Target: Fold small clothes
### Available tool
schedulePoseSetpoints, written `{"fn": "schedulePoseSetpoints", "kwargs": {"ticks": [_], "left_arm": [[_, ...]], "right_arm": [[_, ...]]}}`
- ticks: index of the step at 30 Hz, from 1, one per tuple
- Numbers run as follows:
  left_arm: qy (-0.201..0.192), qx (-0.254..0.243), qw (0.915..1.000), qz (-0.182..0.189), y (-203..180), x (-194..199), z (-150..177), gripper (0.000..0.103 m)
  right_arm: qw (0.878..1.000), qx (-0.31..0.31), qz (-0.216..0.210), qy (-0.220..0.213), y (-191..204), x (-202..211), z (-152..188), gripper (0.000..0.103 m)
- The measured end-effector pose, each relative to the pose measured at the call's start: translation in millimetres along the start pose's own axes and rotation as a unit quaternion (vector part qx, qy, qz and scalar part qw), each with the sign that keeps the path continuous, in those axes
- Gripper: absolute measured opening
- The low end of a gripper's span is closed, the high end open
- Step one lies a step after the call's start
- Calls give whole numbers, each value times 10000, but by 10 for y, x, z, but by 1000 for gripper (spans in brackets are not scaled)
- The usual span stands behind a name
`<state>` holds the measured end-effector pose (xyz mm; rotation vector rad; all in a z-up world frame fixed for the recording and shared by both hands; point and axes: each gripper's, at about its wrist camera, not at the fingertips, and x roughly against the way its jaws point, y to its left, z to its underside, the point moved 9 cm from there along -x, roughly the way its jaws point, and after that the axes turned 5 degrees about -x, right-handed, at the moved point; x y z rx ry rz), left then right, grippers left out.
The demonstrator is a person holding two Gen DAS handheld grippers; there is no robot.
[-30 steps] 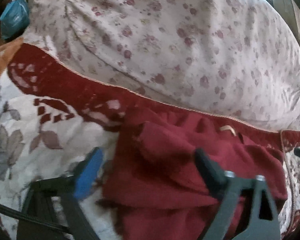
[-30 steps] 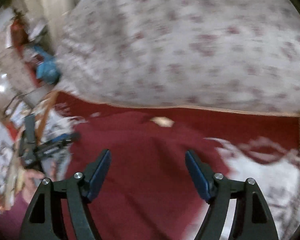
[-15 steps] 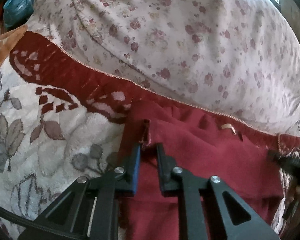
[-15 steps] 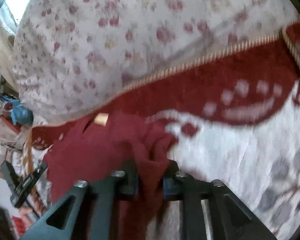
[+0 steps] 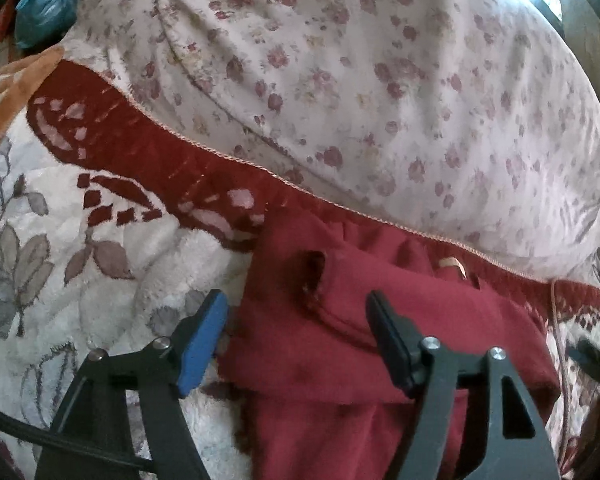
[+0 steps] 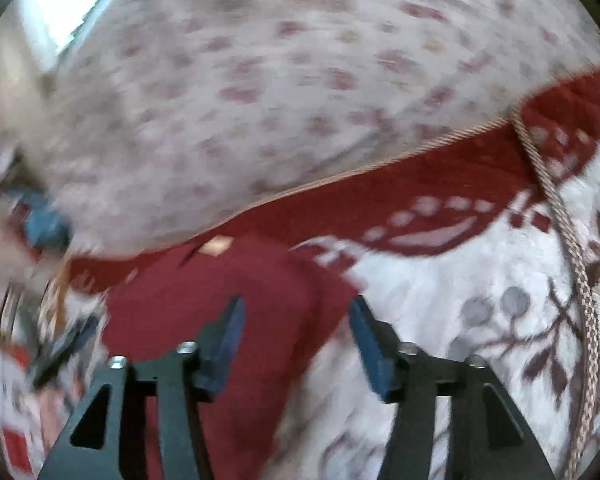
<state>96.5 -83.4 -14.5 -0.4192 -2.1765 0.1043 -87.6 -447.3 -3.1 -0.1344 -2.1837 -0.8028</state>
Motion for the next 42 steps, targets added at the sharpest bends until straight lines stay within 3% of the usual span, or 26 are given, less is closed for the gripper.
{"fn": "schedulePoseSetpoints", "kwargs": {"ticks": [1, 5, 9, 10, 13, 15, 16, 17, 20, 23, 25, 28, 29, 30, 32, 35, 39, 41, 42], "left_arm": [[22, 97, 9999, 17, 10, -30, 4, 71], [53, 192, 9997, 156, -51, -91, 8, 71], [-74, -19, 9999, 95, -163, -125, -15, 71], [-52, -85, 9999, 97, -201, -155, -6, 67], [168, -445, 9989, 7, -333, -301, 68, 35], [207, -569, 9980, -180, -323, -347, 99, 20], [227, -521, 9983, -130, -308, -348, 105, 16], [247, -398, 9989, -18, -292, -325, 101, 14], [180, -243, 9991, 301, -295, -86, 39, 13], [178, -444, 9984, 302, -323, 113, 84, 13], [419, -526, 9972, 321, -345, 84, 213, 13], [686, -844, 9941, -15, -351, -35, 416, 17], [660, -973, 9929, -187, -348, -53, 436, 21], [616, -1007, 9927, -258, -343, -43, 429, 22], [507, -956, 9938, -265, -319, 14, 386, 40], [190, -745, 9964, -366, -218, 128, 273, 55], [-23, -547, 9975, -444, -128, 186, 185, 55], [-22, -502, 9976, -477, -91, 171, 139, 55], [-20, -492, 9975, -503, -68, 169, 124, 55]], "right_arm": [[9999, 114, -46, 32, 50, 10, 58, 79], [9974, 575, -59, 428, 293, -94, 435, 79], [9941, 975, 382, 291, 301, -84, 582, 79], [9933, 1027, 452, 283, 289, -94, 605, 79], [9910, 1142, 650, 257, 232, -127, 611, 79], [9892, 1229, 749, 273, 225, -201, 611, 67], [9876, 1314, 809, 299, 230, -247, 623, 41], [9849, 1417, 946, 307, 219, -287, 626, 24], [9881, 1278, 847, 113, 230, -223, 550, 15], [9888, 1307, 720, 17, 258, -36, 525, 13], [9872, 1374, 794, 135, 187, 1, 578, 13], [9852, 1264, 970, 640, -34, -130, 737, 15], [9852, 1176, 983, 772, -83, -142, 782, 27], [9860, 1107, 963, 791, -95, -125, 787, 33], [9893, 883, 917, 718, -116, 14, 732, 54], [9950, 590, 737, 330, -127, 253, 513, 68], [9976, 285, 589, 208, -91, 104, 249, 72], [9968, -113, 599, 510, -149, -27, 236, 72], [9965, -297, 349, 696, -118, -16, 255, 72]]}}
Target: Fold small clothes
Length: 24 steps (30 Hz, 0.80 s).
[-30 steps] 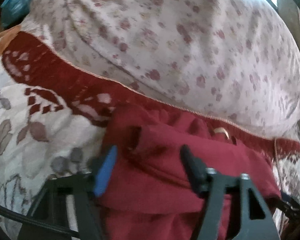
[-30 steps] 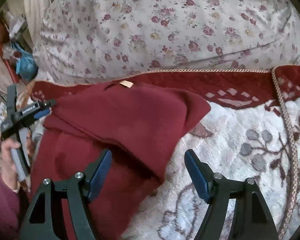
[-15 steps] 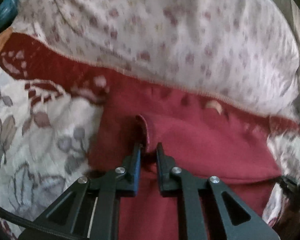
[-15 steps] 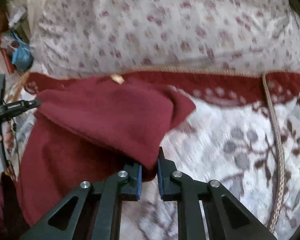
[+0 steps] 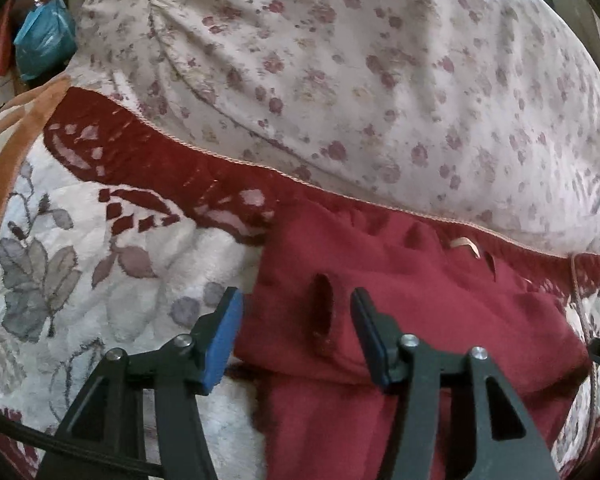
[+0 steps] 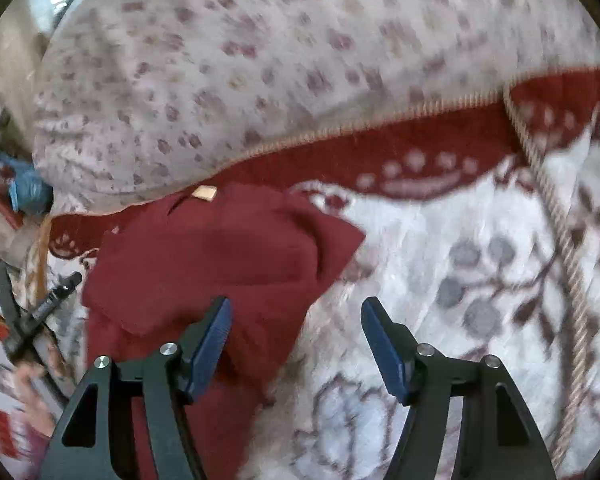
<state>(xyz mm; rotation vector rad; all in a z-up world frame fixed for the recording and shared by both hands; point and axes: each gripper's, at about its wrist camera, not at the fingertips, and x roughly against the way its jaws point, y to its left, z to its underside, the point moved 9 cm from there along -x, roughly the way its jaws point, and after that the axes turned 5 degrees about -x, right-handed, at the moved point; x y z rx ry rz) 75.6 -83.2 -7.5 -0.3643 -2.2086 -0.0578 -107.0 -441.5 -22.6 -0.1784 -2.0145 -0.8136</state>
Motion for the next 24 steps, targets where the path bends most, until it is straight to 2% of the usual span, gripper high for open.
{"fn": "schedulePoseSetpoints", "kwargs": {"ticks": [2, 3, 5, 7, 9, 11, 12, 13, 14, 15, 17, 19, 20, 22, 24], "left_arm": [[-48, 81, 9999, -49, 51, -1, -35, 55], [-84, 117, 9999, -39, 46, 5, -52, 55], [-244, 128, 9996, 110, -28, 64, -96, 55], [-402, -49, 9987, 304, -187, 149, -105, 56], [-455, -305, 9975, 453, -338, 185, -75, 64], [-411, -525, 9967, 458, -437, 165, -39, 67], [-367, -582, 9967, 423, -460, 137, -21, 67], [-281, -610, 9970, 379, -456, 83, -2, 67], [-220, -594, 9974, 353, -438, 46, 12, 67], [-148, -550, 9978, 335, -410, 6, 27, 67], [-18, -421, 9986, 335, -353, -53, 51, 67], [17, -347, 9988, 332, -319, -79, 50, 67], [8, -331, 9989, 331, -314, -82, 45, 67], [19, -360, 9988, 321, -314, -81, 46, 67], [15, -455, 9986, 275, -329, -70, 55, 67]], "right_arm": [[9977, -54, -675, -32, 105, 169, 2, 73], [9968, -75, -785, -137, 109, 256, -14, 75], [9979, -195, -494, -370, -12, 315, -91, 78], [9987, -337, -219, -309, -134, 134, -172, 78], [9973, -641, -347, -118, -208, -116, -239, 78], [9931, -1019, -548, 178, -293, -437, -294, 76], [9915, -1135, -584, 247, -320, -548, -311, 71], [9904, -1222, -608, 203, -333, -623, -363, 61], [9910, -1197, -597, 10, -329, -644, -442, 37], [9927, -1049, -583, -126, -302, -630, -521, 24], [9977, -477, -260, -414, -242, -575, -643, 17], [9965, 129, 334, -757, -238, -534, -731, 14], [9938, 236, 667, -861, -316, -528, -767, 6], [9903, 20, 1057, -900, -581, -519, -817, 6], [9933, -340, 774, -783, -664, -474, -769, 9]]}}
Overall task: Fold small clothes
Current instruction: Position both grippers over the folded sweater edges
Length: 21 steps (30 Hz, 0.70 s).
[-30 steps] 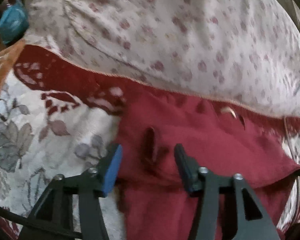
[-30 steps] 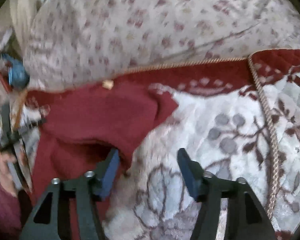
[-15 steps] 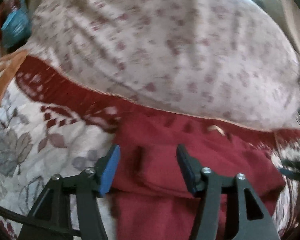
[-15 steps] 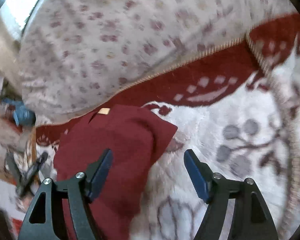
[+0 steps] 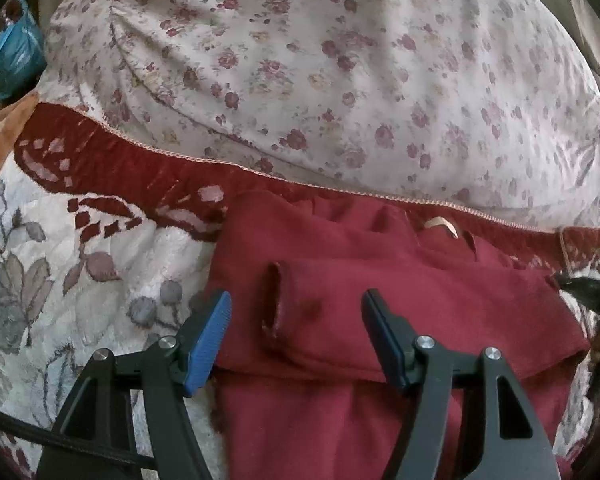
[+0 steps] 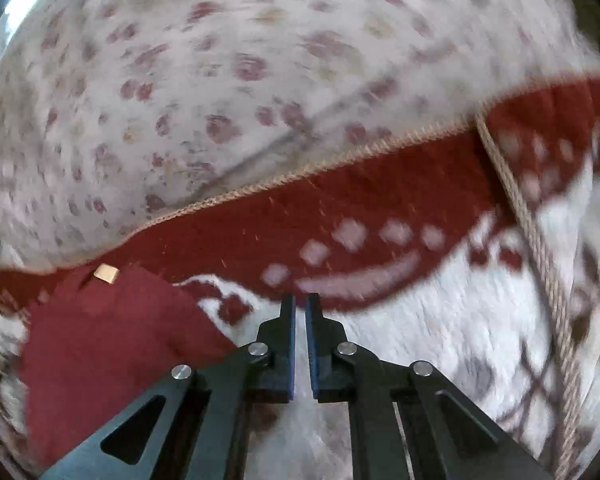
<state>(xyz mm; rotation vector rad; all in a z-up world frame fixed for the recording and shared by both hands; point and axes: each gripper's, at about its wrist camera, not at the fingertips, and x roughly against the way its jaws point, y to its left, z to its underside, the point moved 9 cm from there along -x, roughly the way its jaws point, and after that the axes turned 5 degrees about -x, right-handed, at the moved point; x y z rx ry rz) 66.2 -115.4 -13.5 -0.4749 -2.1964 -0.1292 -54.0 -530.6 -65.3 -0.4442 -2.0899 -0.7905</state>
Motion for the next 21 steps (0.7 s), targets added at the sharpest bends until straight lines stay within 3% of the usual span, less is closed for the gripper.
{"fn": "schedulePoseSetpoints", "kwargs": {"ticks": [3, 5, 6, 9, 10, 11, 12, 13, 16, 19, 21], "left_arm": [[-30, -88, 9999, -52, -27, 5, -2, 67], [-10, -123, 9999, -77, -40, -9, 11, 67], [17, -155, 9998, -95, -50, -21, 28, 67], [164, -234, 9995, -166, -60, -78, 97, 67], [194, -256, 9993, -179, -60, -90, 117, 67], [212, -276, 9992, -191, -58, -97, 132, 67], [224, -288, 9991, -199, -56, -98, 142, 67], [228, -286, 9991, -201, -49, -90, 145, 67], [137, -152, 9995, -220, 0, -23, 122, 67], [90, -20, 9998, -182, 35, 17, 105, 70], [86, 31, 9998, -181, 51, 26, 107, 70]], "right_arm": [[9986, 119, -504, 107, 167, 286, 153, 14], [9955, 315, -885, 135, 369, 531, 309, 53], [9930, 428, -1099, 90, 486, 644, 379, 58], [9867, 1113, -1175, 156, 802, 759, 653, 59], [9845, 1462, -930, 269, 833, 715, 772, 56], [9825, 1754, -528, 350, 778, 656, 876, 42], [9794, 1978, -1, 417, 680, 563, 949, 35], [9763, 2060, 458, 489, 529, 479, 1015, 34], [9846, 1657, 300, 463, 398, 562, 1027, 34], [9899, 1404, 102, 166, 416, 795, 923, 35], [9927, 1204, -104, 44, 476, 860, 838, 49]]}}
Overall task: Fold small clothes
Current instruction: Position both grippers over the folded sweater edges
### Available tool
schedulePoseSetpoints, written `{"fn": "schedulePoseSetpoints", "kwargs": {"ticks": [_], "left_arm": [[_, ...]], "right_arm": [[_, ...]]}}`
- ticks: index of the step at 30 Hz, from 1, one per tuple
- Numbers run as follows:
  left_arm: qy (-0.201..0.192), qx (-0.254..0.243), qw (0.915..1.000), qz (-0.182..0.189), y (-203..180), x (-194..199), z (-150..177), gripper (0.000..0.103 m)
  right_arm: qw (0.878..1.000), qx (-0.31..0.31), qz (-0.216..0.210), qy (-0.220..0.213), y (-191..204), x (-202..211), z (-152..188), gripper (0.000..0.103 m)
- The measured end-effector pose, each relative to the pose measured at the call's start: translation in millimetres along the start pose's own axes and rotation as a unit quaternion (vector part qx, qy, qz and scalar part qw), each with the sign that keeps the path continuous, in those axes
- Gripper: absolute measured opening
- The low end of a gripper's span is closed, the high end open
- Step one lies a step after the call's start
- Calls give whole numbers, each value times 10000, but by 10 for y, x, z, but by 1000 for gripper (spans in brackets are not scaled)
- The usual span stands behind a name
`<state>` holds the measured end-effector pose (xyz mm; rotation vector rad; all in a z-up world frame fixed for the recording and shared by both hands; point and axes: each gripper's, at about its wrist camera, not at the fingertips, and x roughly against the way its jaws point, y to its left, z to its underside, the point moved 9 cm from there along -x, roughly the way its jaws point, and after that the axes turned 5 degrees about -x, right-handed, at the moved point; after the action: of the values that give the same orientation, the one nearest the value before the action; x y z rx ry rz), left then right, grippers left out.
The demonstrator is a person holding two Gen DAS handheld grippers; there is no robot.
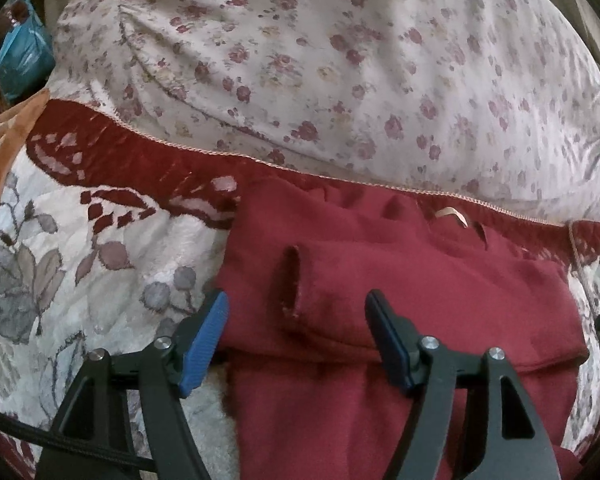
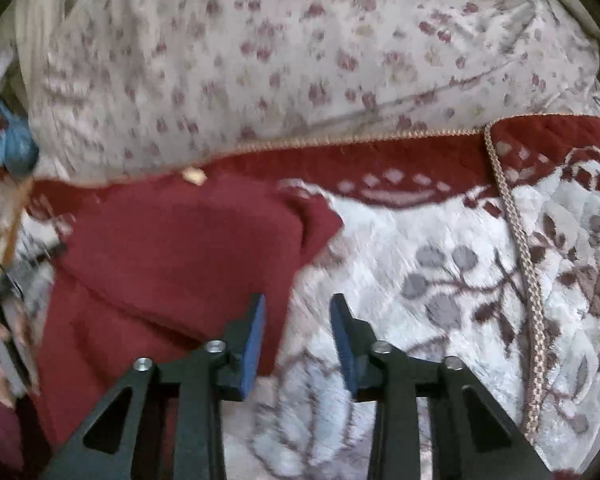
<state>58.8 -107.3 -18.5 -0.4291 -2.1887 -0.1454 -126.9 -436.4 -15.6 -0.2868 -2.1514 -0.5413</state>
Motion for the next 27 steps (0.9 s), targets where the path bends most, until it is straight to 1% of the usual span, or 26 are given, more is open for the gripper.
{"fn": "schedulePoseSetpoints", "kwargs": {"ticks": [1, 2, 4, 6, 7, 8, 9, 10, 13, 15, 16, 17, 18, 19, 22, 24, 27], "left_arm": [[-2, 23, 10000, -16, 8, 2, 10, 70], [0, 39, 10000, -29, 15, 4, 19, 70], [32, 67, 10000, -37, 33, -8, 44, 71], [60, 56, 9999, -79, 51, -28, 67, 75], [74, 34, 9999, -118, 60, -43, 76, 77], [94, 4, 9998, -179, 71, -60, 85, 77], [109, -26, 9997, -223, 80, -72, 91, 77], [118, -48, 9996, -249, 87, -80, 96, 78], [145, -17, 9997, -218, 103, -63, 119, 78], [163, 31, 9998, -108, 99, 3, 156, 78], [184, 35, 9998, -36, 88, 44, 182, 78], [192, 22, 9998, 14, 77, 80, 207, 78], [182, -3, 9998, 40, 60, 125, 232, 78], [160, -43, 9999, 22, 50, 174, 256, 78], [72, -164, 9998, -115, 24, 329, 319, 78], [31, -200, 9996, -172, -2, 433, 366, 78], [2, -178, 9995, -245, -18, 578, 470, 78]], "right_arm": [[9999, -90, -49, -45, 15, -9, -48, 67], [9998, -196, -73, -52, 29, -72, -102, 77], [9995, -301, -83, 78, 54, -249, -148, 77], [9997, -193, -51, 152, 152, -390, -177, 70], [9993, 103, 297, 179, 145, -532, -172, 58], [9979, 186, 573, 246, 90, -626, -144, 58], [9977, 91, 595, 321, 34, -714, -111, 57], [9984, -227, 407, 330, -18, -740, -94, 57], [9977, -626, 97, 240, -77, -561, -90, 59], [9972, -688, -123, 257, -66, -375, -45, 60], [9973, -629, -297, 224, -43, -225, 0, 62], [9974, -587, -357, 199, -44, -134, 28, 68], [9978, -500, -416, 156, -48, 8, 81, 71], [9980, -450, -425, 122, -50, 89, 121, 73], [9984, -340, -449, 56, -75, 323, 290, 74], [9981, -359, -502, 35, -82, 432, 388, 75], [9973, -440, -593, 5, -132, 555, 545, 78]]}}
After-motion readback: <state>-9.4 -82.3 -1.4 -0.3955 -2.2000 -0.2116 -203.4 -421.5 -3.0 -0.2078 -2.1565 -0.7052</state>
